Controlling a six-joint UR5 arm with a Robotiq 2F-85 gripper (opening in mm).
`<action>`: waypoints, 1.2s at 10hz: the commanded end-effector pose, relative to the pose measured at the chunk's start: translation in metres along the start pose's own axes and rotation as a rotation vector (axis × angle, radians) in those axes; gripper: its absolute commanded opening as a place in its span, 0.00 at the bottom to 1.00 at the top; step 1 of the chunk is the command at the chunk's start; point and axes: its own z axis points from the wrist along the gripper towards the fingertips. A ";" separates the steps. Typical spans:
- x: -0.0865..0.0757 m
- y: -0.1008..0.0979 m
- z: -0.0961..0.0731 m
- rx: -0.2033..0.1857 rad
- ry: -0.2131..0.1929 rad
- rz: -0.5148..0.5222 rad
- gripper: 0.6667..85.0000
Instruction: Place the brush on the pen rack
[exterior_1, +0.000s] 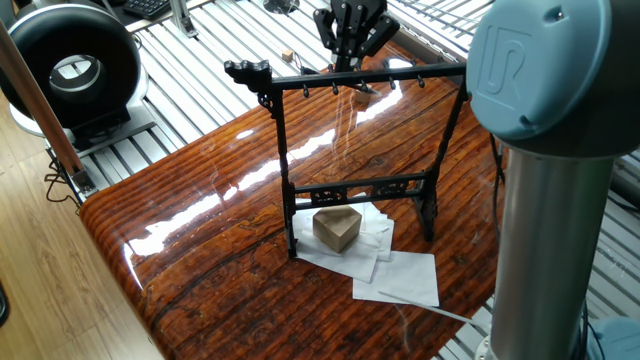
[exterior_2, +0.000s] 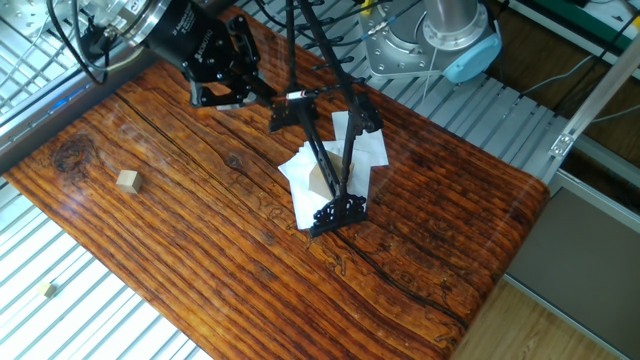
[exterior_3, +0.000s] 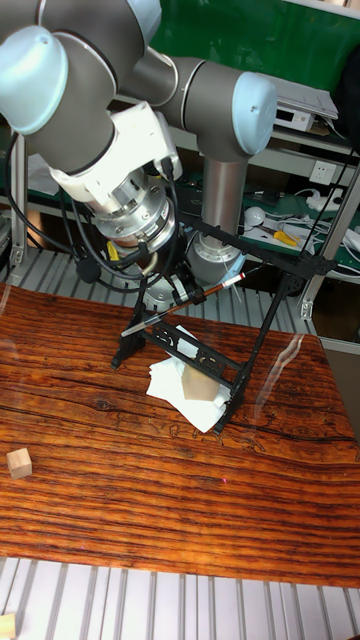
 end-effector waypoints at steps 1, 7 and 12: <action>-0.002 -0.001 -0.002 0.009 -0.007 -0.002 0.00; -0.002 0.002 -0.002 0.025 0.005 0.030 0.00; -0.004 0.004 -0.002 0.031 0.007 0.058 0.00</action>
